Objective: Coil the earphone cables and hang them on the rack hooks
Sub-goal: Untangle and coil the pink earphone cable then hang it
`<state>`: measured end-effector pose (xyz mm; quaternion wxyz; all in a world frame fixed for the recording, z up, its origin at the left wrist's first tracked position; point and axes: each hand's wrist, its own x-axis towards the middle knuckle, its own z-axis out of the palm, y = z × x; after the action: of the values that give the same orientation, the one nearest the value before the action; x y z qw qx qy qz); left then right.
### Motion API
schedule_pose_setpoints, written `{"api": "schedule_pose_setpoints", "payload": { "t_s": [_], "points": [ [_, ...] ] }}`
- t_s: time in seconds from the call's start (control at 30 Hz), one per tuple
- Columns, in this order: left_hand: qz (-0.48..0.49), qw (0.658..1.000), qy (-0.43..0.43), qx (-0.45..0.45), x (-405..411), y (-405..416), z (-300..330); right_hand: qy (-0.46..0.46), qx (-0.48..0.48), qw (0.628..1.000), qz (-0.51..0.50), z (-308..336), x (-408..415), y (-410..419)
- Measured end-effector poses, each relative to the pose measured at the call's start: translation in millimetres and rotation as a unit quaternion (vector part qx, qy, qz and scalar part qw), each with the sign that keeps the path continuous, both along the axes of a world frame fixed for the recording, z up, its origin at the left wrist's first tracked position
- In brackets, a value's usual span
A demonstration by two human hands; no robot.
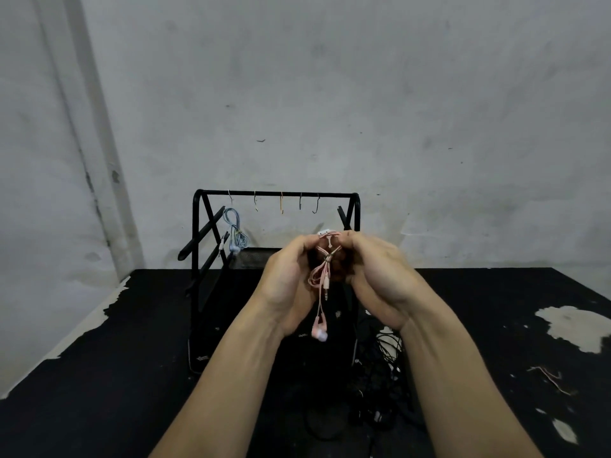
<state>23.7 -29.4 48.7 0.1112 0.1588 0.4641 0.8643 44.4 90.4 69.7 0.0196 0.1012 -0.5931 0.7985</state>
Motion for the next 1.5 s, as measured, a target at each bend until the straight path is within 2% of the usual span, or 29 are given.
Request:
{"api": "schedule_pose_setpoints", "payload": {
  "t_s": [0.13,0.3,0.4,0.47,0.57,0.7,0.9,1.17,1.27,1.5],
  "points": [
    [0.011,0.999,0.032,-0.008,-2,-6,0,0.038,0.03,0.999,-0.012,-2,-2,1],
    [0.032,0.994,0.054,-0.092,-6,-14,-1,0.072,0.079,0.992,-0.068,-4,-7,0],
    [0.03,0.996,0.045,-0.074,-7,-14,-3,0.078,0.072,0.992,-0.071,-8,-8,-1],
    [0.066,0.996,0.038,-0.049,-10,-16,-5,0.08,0.075,0.991,-0.082,-11,-10,-4],
    [0.123,0.99,0.039,-0.057,-16,-24,-5,0.067,0.083,0.99,-0.091,-16,-14,-11],
    [0.147,0.984,0.04,-0.096,-20,-34,-6,0.055,0.089,0.989,-0.101,-18,-26,-27],
    [0.206,0.977,0.023,-0.048,-32,-46,-3,0.036,0.071,0.991,-0.104,-12,-51,-54],
    [0.358,0.931,-0.005,-0.069,-72,-62,-4,-0.011,0.035,0.996,-0.077,-5,-91,-92],
    [0.371,0.926,-0.015,-0.063,-85,-63,-1,-0.025,0.036,0.994,-0.1,-5,-109,-101],
    [0.374,0.918,-0.059,-0.115,-106,-68,-9,-0.025,0.079,0.981,-0.175,-26,-142,-114]
  ]
}}
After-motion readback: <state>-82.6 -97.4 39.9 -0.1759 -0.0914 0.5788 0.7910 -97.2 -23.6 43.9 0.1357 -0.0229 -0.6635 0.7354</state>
